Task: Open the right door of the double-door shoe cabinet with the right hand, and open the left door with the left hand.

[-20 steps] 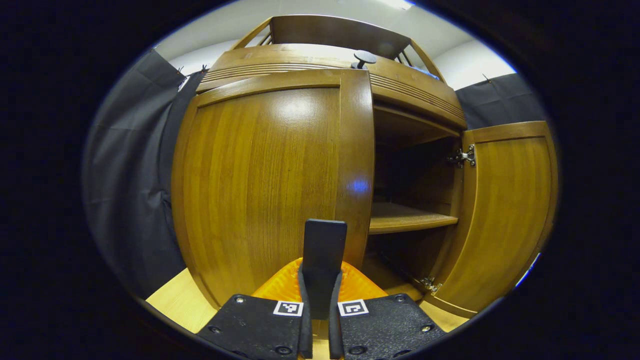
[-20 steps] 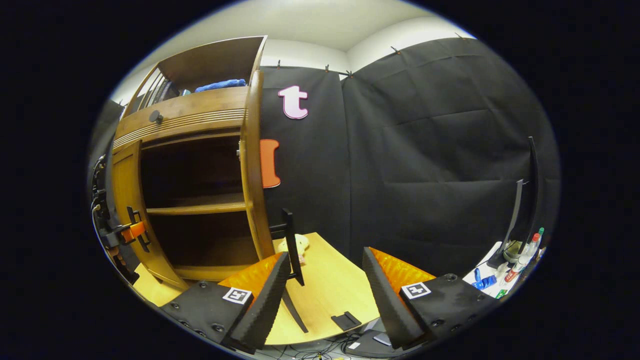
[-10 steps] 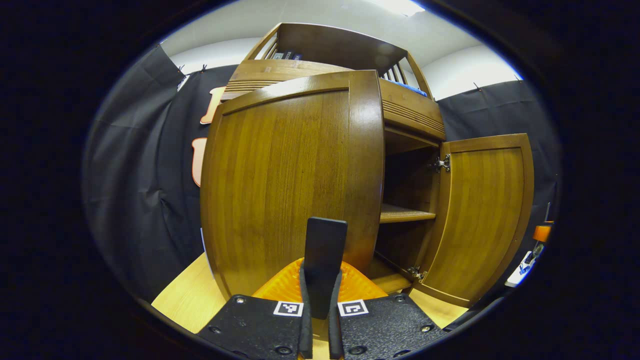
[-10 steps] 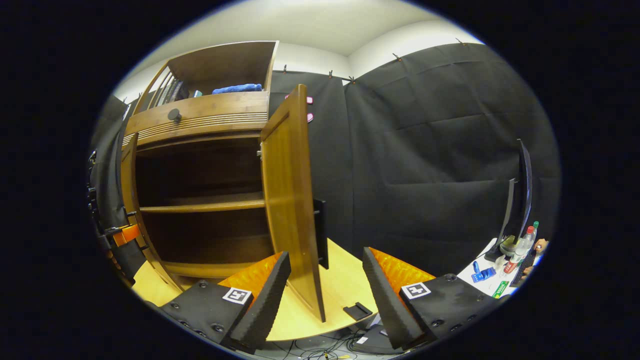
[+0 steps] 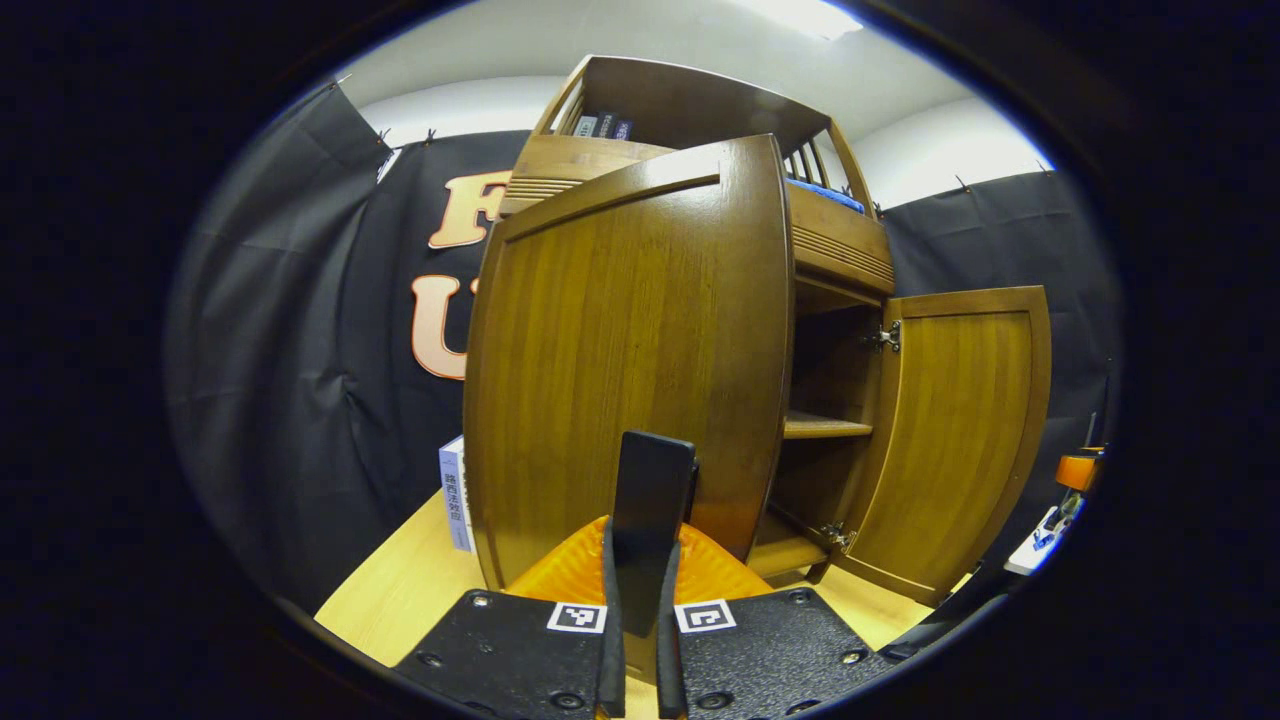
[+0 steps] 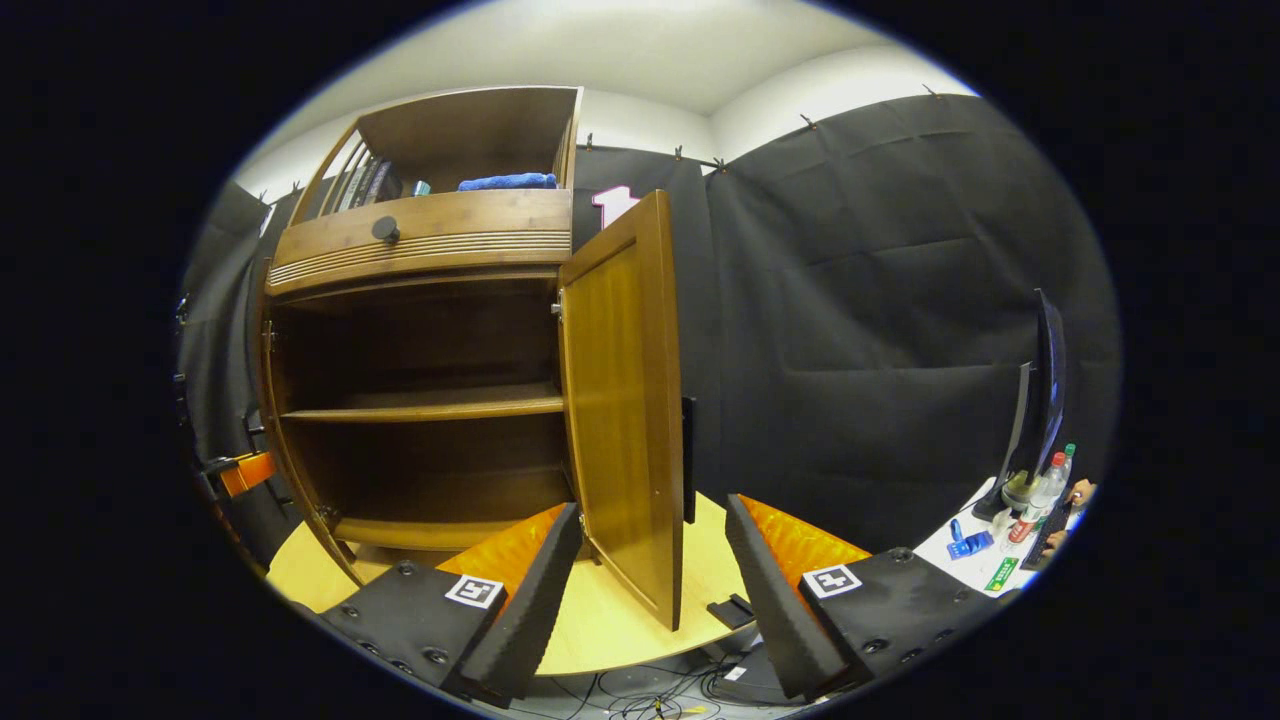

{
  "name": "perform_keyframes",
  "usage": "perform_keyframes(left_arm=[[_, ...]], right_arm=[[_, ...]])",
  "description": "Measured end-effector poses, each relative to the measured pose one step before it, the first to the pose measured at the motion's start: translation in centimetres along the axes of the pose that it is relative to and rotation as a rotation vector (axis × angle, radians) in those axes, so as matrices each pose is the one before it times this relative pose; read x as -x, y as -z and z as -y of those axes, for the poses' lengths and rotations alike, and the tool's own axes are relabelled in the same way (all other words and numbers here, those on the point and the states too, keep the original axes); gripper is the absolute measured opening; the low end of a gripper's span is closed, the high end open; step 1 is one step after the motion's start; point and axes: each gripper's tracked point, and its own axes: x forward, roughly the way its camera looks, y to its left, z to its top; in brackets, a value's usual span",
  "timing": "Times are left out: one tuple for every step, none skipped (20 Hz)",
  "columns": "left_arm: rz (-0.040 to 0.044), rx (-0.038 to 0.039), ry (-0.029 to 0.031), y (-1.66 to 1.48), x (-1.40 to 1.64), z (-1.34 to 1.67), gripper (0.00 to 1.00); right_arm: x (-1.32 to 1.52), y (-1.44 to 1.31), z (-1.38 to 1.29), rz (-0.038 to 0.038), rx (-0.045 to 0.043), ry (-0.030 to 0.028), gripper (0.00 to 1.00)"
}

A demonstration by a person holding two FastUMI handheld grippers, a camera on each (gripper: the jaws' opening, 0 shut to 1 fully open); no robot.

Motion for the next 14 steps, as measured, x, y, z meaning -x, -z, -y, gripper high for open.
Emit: perform_keyframes(left_arm=[[0.00133, -0.00407, -0.00982, -0.108, 0.658, -0.638, 0.12], [-0.00009, -0.00570, -0.00843, -0.042, 0.287, -0.532, 0.10], [-0.00041, -0.00762, -0.00800, -0.018, 0.430, -0.407, 0.09], [-0.00111, -0.00417, -0.00580, -0.056, 0.374, -0.393, 0.08], [0.00120, 0.00134, -0.00277, -0.029, 0.259, -0.292, 0.06], [-0.00123, 0.00532, -0.00317, -0.023, 0.189, -0.432, 0.05], [0.00098, 0.00538, -0.00609, -0.029, 0.125, -0.526, 0.07], [0.00327, 0.00194, -0.00740, -0.164, 0.452, -0.580, 0.07], [0.00142, -0.00224, -0.00825, 0.116, 0.222, -0.420, 0.07], [0.00093, -0.00394, -0.00904, -0.218, 0.171, -0.587, 0.06], [0.00003, -0.00281, -0.00891, 0.018, 0.180, -0.568, 0.04], [0.00106, 0.00130, -0.00845, 0.068, 0.319, -0.514, 0.03], [0.00165, -0.00116, -0.00447, -0.087, 0.303, -0.468, 0.02], [0.00029, -0.00667, -0.00640, -0.090, 0.077, -0.488, 0.02]], right_arm=[[-0.024, 0.073, -0.052, -0.00211, 0.00307, -0.00403, 0.84], [0.120, -0.053, -0.125, -0.00298, 0.00201, -0.00615, 0.84], [0.121, 0.063, -0.242, -0.00296, 0.00031, -0.00828, 0.84], [0.083, 0.053, -0.171, -0.00198, 0.00031, -0.00843, 0.84], [0.071, 0.020, -0.202, -0.00023, 0.00105, -0.00854, 0.84], [-0.033, -0.016, -0.169, 0.00003, 0.00212, -0.00717, 0.84], [-0.013, 0.040, -0.178, 0.00029, 0.00086, -0.00838, 0.84], [-0.005, -0.034, -0.204, -0.00046, 0.00085, -0.00862, 0.84], [0.022, -0.006, -0.163, -0.00093, 0.00197, -0.00825, 0.84], [-0.007, -0.032, -0.171, 0.00056, 0.00139, -0.00624, 0.84], [0.022, -0.004, -0.140, 0.00161, 0.00129, -0.00668, 0.84], [-0.081, -0.052, -0.162, 0.00203, 0.00143, -0.00635, 0.84], [-0.022, -0.006, -0.153, 0.00084, 0.00126, -0.00631, 0.84], [-0.035, 0.010, -0.197, -0.00135, 0.00137, -0.00684, 0.84]])
